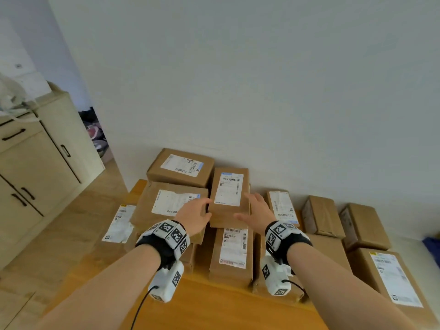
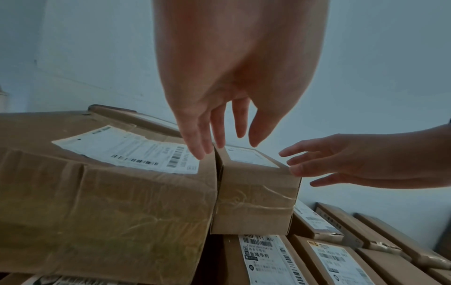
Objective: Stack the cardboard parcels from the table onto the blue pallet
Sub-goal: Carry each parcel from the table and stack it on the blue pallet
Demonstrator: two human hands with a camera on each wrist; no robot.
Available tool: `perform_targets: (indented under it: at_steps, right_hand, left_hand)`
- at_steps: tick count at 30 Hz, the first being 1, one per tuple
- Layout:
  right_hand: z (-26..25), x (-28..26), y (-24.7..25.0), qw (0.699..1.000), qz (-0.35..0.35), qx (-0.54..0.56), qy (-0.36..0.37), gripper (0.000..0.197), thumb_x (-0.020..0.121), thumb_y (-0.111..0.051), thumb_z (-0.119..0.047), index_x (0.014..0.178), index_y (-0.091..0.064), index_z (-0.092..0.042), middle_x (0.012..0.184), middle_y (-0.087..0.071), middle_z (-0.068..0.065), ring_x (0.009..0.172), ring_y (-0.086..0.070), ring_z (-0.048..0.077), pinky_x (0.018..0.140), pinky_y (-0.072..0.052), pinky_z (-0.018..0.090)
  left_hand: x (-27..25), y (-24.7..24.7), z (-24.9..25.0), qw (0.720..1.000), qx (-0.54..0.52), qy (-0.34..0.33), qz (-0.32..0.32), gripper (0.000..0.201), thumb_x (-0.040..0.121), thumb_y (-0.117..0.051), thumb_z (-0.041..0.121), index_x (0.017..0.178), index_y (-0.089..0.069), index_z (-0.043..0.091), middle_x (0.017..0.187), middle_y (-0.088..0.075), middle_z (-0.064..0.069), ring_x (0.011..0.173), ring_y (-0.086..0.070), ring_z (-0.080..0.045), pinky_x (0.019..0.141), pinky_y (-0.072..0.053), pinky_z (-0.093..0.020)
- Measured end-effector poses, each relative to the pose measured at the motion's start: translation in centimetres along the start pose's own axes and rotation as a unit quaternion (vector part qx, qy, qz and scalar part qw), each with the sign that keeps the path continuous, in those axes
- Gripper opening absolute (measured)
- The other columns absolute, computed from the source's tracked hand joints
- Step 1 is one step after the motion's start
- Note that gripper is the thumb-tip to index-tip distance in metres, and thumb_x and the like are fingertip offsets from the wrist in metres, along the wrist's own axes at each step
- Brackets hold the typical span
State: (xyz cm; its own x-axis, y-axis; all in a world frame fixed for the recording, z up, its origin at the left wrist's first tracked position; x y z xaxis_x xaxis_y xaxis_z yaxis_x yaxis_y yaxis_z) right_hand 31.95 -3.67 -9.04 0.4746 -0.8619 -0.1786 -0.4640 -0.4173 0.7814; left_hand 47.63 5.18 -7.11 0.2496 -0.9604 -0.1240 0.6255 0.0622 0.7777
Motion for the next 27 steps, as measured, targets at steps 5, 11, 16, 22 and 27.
perform_targets:
  at_steps: [5,11,16,22,27]
  right_hand:
    - [-0.5,1.9,-1.2,0.998,-0.029,-0.051,0.001,0.09,0.078,-0.071,-0.032,0.149,-0.016,-0.027,0.156,-0.01,0.0,0.142,-0.02,0.022,0.112,-0.032,0.044]
    - [0.6,3.1,-0.8,1.0,-0.015,-0.011,-0.004,0.092,0.078,-0.072,-0.02,0.149,-0.014,-0.027,0.148,-0.025,0.004,0.132,-0.036,0.023,0.104,-0.042,0.038]
    - [2.5,3.5,0.4,1.0,-0.007,0.015,-0.026,0.086,0.079,-0.071,-0.025,0.148,-0.02,-0.023,0.142,-0.035,0.004,0.12,-0.048,0.022,0.099,-0.046,0.036]
    - [4.2,4.0,1.3,0.999,-0.005,0.026,-0.046,0.076,0.08,-0.071,-0.03,0.142,-0.029,-0.018,0.139,-0.042,0.008,0.121,-0.049,0.025,0.098,-0.045,0.037]
    - [4.6,3.8,1.6,0.998,-0.019,0.029,-0.043,0.083,0.082,-0.07,-0.034,0.147,-0.02,-0.017,0.146,-0.038,0.009,0.131,-0.042,0.025,0.105,-0.038,0.038]
  left_hand:
    - [0.4,0.1,-0.1,1.0,-0.013,-0.013,-0.012,0.046,0.094,-0.053,0.022,0.139,-0.041,0.025,0.142,-0.045,0.002,0.13,-0.042,-0.015,0.107,-0.035,-0.031]
    - [1.1,0.6,-0.1,1.0,-0.028,-0.007,-0.003,0.046,0.094,-0.054,0.022,0.138,-0.042,0.024,0.145,-0.042,0.003,0.133,-0.038,-0.015,0.108,-0.031,-0.029]
    - [2.3,-0.7,-0.2,0.999,-0.047,0.025,-0.009,0.052,0.09,-0.059,0.02,0.139,-0.04,0.023,0.146,-0.041,0.001,0.133,-0.039,-0.016,0.109,-0.033,-0.032]
    - [3.3,-2.3,0.8,0.998,-0.055,0.036,-0.001,0.052,0.091,-0.058,0.018,0.139,-0.038,0.022,0.142,-0.044,0.0,0.128,-0.044,-0.019,0.102,-0.038,-0.03]
    - [4.4,-3.2,1.0,0.996,-0.08,0.049,0.002,0.055,0.09,-0.059,0.017,0.14,-0.036,0.022,0.141,-0.044,0.001,0.127,-0.044,-0.018,0.1,-0.038,-0.029]
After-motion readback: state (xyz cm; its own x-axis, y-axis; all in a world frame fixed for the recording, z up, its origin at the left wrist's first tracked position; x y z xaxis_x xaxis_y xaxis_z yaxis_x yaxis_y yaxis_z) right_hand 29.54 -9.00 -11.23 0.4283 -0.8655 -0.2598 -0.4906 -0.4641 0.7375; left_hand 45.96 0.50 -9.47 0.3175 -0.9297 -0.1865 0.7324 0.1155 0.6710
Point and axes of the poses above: each hand's wrist, its own x-axis towards the middle knuckle, its own y-axis out of the back of the hand, z = x × y, the point moved 9 cm from there along x, towards the middle knuckle
